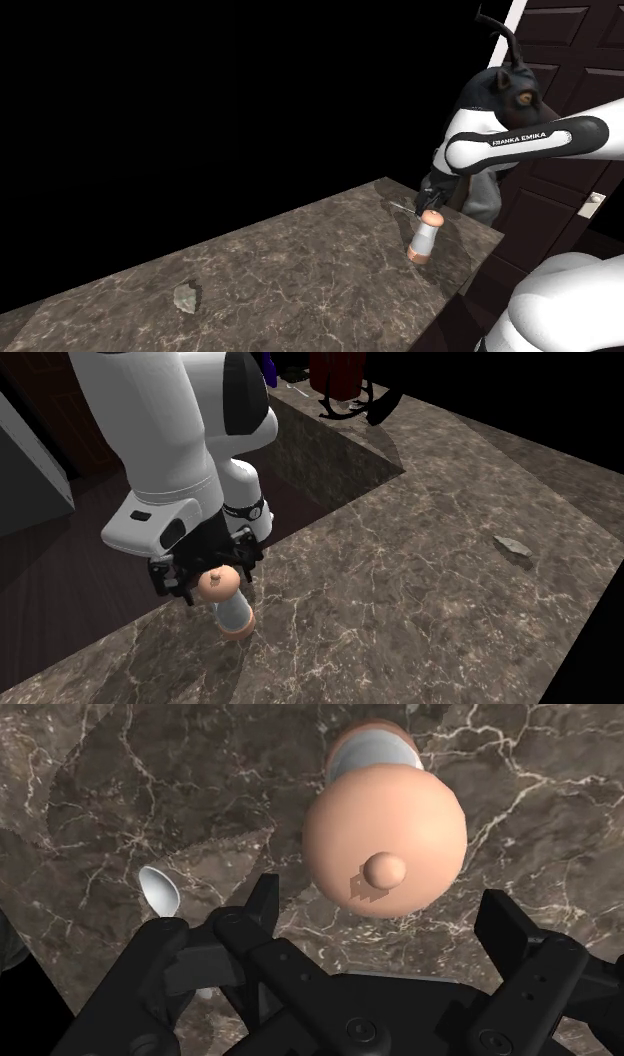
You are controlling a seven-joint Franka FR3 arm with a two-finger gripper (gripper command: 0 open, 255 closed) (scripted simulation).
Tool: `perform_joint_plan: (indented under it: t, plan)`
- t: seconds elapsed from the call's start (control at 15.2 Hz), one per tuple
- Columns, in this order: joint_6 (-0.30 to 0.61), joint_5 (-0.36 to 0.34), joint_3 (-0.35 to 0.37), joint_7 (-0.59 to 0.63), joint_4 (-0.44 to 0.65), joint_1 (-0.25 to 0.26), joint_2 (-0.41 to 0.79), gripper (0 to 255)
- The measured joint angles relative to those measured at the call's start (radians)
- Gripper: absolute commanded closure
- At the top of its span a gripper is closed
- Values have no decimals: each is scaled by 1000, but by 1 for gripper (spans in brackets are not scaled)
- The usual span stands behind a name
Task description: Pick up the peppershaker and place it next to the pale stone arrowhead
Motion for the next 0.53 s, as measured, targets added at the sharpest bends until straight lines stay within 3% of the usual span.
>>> perform_joint_plan:
  t: [0.53]
  plan:
    - [43,-4,-9,1,-18,1,24,0]
